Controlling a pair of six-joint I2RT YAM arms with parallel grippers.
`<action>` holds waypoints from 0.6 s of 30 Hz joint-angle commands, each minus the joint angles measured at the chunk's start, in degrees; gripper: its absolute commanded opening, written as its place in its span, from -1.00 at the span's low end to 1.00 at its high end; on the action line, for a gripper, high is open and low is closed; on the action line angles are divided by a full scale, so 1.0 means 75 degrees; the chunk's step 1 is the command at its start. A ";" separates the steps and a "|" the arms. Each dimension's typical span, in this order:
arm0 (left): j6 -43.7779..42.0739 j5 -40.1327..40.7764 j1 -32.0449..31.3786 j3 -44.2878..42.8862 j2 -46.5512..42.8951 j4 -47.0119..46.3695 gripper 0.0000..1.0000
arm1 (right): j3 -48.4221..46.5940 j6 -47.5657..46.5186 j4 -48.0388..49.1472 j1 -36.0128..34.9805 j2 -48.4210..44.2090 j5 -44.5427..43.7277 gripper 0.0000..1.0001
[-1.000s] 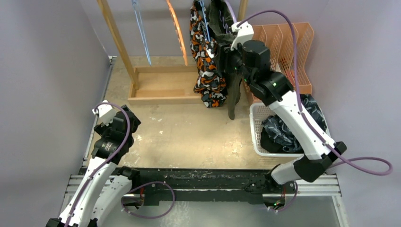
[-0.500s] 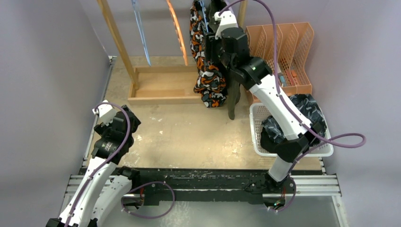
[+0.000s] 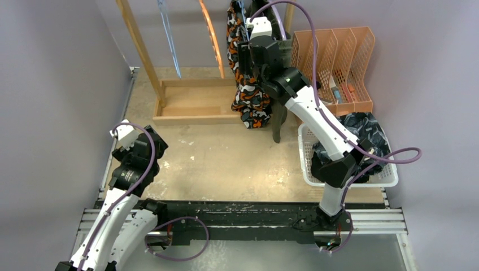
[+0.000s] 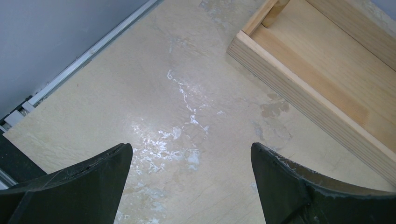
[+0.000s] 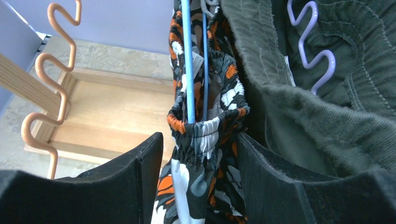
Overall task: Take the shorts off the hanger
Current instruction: Pick up the hanger from the clothes rod.
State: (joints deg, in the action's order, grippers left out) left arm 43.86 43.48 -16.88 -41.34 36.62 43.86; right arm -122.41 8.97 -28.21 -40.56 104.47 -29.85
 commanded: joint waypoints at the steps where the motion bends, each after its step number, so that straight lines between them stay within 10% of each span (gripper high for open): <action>1: -0.0127 -0.0002 0.0028 0.0040 -0.0029 -0.0295 0.96 | 0.0103 0.0043 0.0713 -0.0010 -0.0132 -0.0371 0.18; 18: -0.0079 0.0133 0.0031 0.0049 -0.0089 -0.0244 0.96 | 0.0012 -0.0203 0.1309 0.0046 0.0229 -0.0226 0.27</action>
State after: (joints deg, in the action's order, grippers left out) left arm 43.88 43.51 -16.88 -41.34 35.94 43.81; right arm -118.61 8.05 -19.11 -40.49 104.38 -30.48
